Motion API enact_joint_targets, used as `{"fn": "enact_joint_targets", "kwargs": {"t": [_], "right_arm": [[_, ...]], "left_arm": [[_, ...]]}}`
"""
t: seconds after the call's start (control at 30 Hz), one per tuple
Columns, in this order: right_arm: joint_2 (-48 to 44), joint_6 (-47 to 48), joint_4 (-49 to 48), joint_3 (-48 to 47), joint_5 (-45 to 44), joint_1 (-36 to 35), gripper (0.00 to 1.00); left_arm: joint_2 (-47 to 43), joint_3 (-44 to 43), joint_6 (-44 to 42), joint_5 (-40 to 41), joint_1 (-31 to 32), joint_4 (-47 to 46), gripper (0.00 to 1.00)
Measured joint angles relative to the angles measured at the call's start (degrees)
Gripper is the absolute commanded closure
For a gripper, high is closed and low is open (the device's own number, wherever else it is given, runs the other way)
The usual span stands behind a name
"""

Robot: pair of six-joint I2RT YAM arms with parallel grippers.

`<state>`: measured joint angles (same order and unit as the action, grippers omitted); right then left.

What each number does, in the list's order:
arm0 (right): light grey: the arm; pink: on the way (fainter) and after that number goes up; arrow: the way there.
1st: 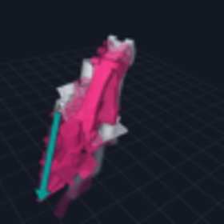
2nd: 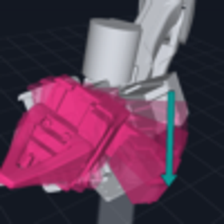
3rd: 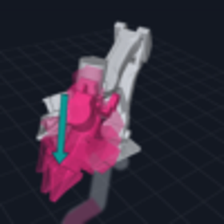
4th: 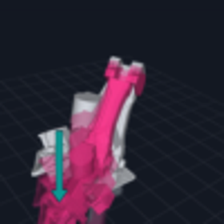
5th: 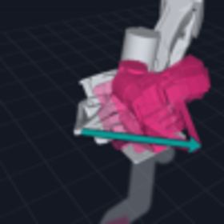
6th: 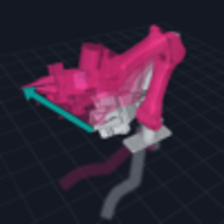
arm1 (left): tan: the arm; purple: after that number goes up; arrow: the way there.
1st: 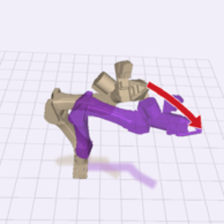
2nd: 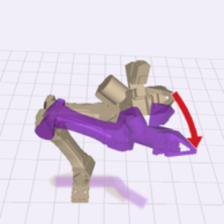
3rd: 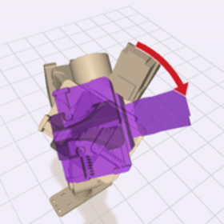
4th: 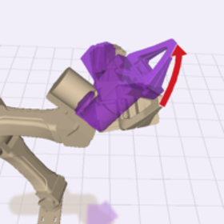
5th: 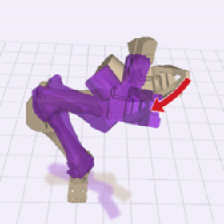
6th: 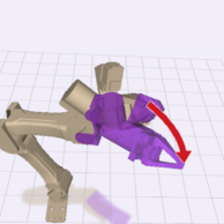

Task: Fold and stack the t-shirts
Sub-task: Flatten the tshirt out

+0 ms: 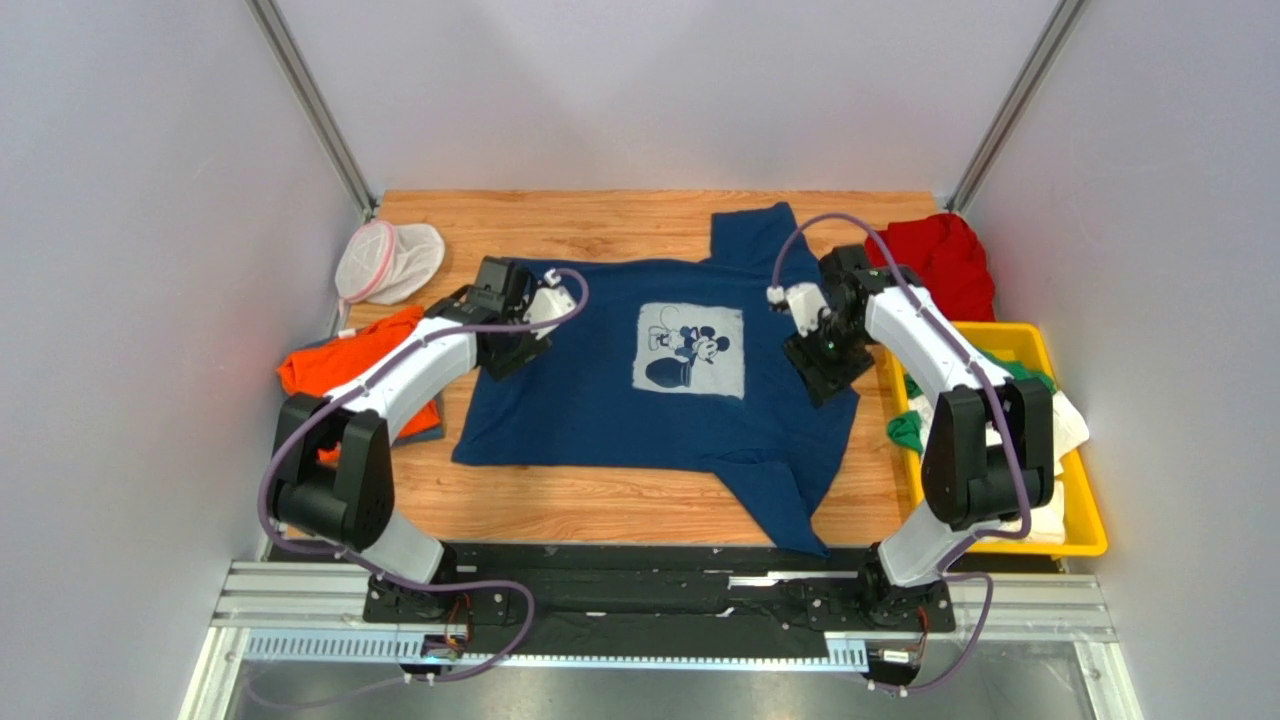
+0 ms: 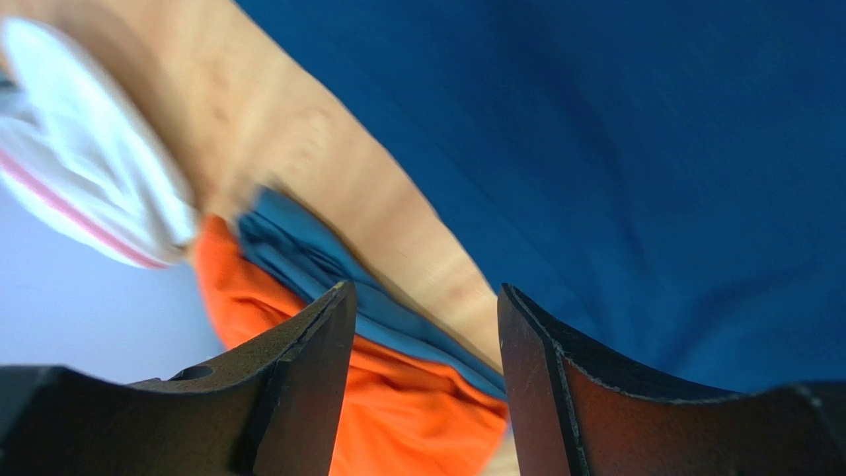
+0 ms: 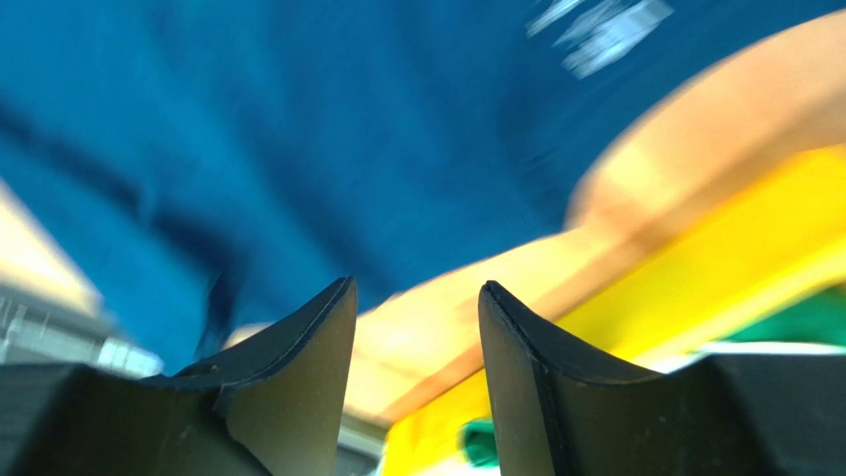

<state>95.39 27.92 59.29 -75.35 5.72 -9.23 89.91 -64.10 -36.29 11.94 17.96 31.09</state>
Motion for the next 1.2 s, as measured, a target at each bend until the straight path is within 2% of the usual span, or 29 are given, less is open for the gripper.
{"fn": "enact_joint_targets", "kwargs": {"t": [0.13, 0.33, 0.53, 0.93, 1.2], "right_arm": [[-4.79, 1.90, 5.27, 6.43, 3.10, -2.32, 0.49], [-11.85, 3.89, 8.72, 12.85, 5.16, -8.31, 0.51], [-13.46, 4.61, 8.83, 18.60, 6.21, -12.68, 0.53], [-10.99, 7.19, 9.46, 19.15, 8.50, -16.17, 0.54], [-12.92, 10.36, 14.29, 23.37, 7.39, -19.47, 0.54]], "left_arm": [[-5.60, 6.38, 0.09, -2.01, 0.07, 1.64, 0.36], [-11.08, 8.76, 0.66, -4.63, 0.07, 2.58, 0.37], [-11.23, 9.75, 1.49, -5.55, 0.07, 2.56, 0.38], [-10.82, 13.16, 1.25, -4.48, 0.07, 2.27, 0.39], [-9.38, 13.18, 0.04, -2.58, 0.07, 1.25, 0.39]]}}
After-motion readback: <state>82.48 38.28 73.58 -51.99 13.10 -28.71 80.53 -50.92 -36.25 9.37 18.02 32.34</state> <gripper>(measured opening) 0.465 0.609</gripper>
